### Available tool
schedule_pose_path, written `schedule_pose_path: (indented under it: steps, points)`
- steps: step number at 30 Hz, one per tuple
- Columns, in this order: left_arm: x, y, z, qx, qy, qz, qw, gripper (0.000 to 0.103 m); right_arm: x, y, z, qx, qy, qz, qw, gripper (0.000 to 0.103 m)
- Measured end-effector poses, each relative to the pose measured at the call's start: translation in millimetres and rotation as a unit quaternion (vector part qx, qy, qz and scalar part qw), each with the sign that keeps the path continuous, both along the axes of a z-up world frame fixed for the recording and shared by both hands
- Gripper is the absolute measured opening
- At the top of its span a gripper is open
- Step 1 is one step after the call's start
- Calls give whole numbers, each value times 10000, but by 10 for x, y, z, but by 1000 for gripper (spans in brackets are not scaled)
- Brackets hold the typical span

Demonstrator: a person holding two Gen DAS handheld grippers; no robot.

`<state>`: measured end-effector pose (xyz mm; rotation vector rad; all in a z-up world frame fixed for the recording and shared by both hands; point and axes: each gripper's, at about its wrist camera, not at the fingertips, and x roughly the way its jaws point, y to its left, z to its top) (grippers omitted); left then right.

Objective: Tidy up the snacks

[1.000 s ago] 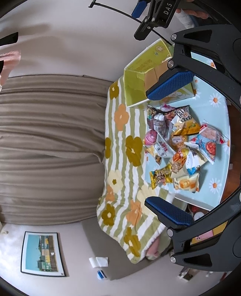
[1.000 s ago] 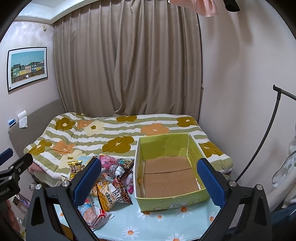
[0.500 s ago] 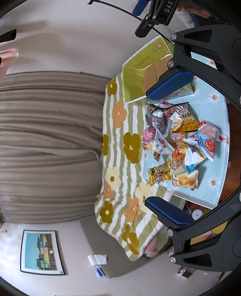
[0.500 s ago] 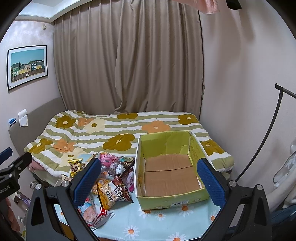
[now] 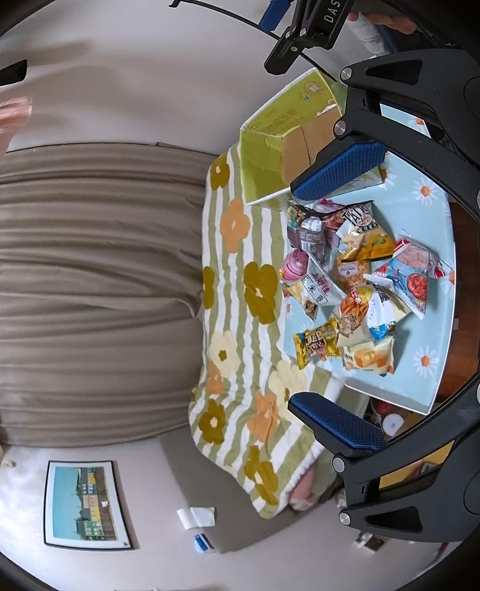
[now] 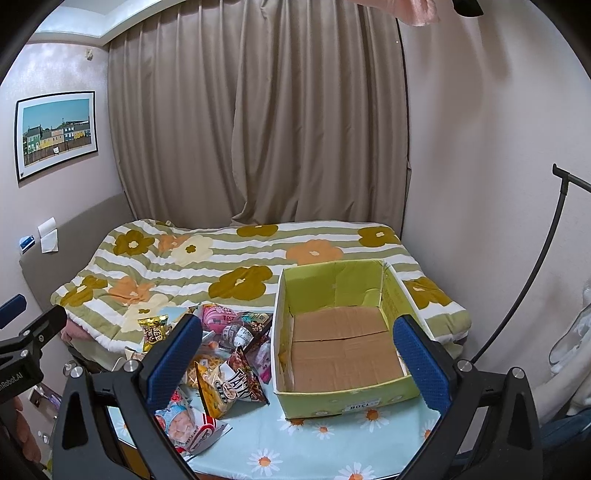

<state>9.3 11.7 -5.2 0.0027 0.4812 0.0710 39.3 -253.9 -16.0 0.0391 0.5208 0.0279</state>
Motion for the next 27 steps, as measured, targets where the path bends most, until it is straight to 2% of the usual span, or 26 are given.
schedule_pose_path:
  steps: [11, 22, 27]
  points:
    - [-7, -32, 2, 44, -10, -4, 10000, 103, -9, 8, 8, 1, 13, 8, 10000, 103]
    - [-58, -13, -24, -126, 36, -26, 9999, 103, -41, 4, 3, 39, 71, -3, 10000, 103]
    - [-21, 83, -32, -257, 170, 139, 9994, 103, -13, -56, -28, 169, 243, 94, 9995, 103]
